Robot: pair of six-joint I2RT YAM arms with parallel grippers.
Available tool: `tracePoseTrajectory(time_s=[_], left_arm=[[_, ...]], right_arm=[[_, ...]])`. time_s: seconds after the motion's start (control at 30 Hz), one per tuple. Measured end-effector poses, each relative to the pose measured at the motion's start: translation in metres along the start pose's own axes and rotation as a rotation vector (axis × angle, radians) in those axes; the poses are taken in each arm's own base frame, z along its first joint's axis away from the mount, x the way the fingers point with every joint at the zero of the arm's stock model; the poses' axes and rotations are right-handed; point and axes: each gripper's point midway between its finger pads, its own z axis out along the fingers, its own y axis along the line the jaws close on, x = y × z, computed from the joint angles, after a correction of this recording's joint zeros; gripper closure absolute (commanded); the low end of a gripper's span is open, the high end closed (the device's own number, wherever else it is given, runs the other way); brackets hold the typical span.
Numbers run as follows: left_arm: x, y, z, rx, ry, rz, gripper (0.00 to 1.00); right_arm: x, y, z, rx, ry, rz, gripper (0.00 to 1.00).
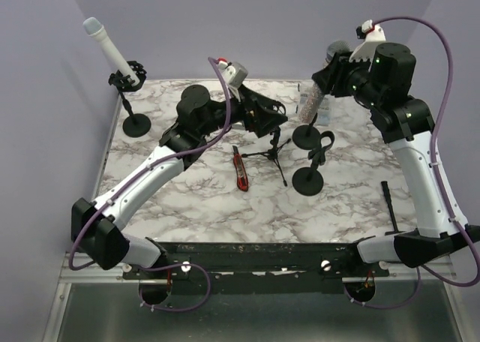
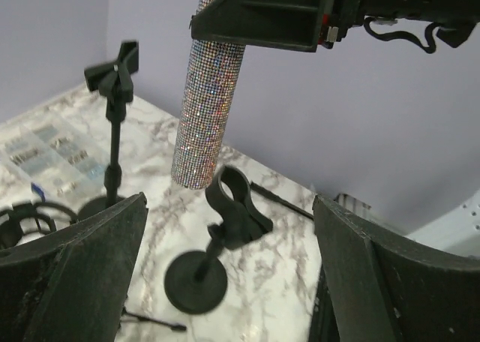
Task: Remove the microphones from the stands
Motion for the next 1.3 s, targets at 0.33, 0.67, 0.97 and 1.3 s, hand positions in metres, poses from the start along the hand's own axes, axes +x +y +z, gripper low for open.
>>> tracePoseTrajectory(time_s=[0.33,0.67,0.97,1.3], left_arm=[[0.047,-0.022,-0.089,-0.118,0.112,-0.179,0.12],[0.050,-0.059,-0.159,-0.176,0.085,-0.219,0.12],[0.084,-0.044,-0.185,-0.308,0.100,-0.303,0.13],[0.120,-0.037,-0.180,-0.317,0.208,-0.417,0.27]], right_arm=[[0.097,0.073,-0.009,-0.339,0.215,0.254,0.99],[0.148,0.175,-0.031,-0.599,0.328,0.285,0.99],[0.166,0.201,-0.029,-0.645,0.364,0.304,0.99],[0.221,0.206,-0.015,-0.641,0.474,0.346,0.99]])
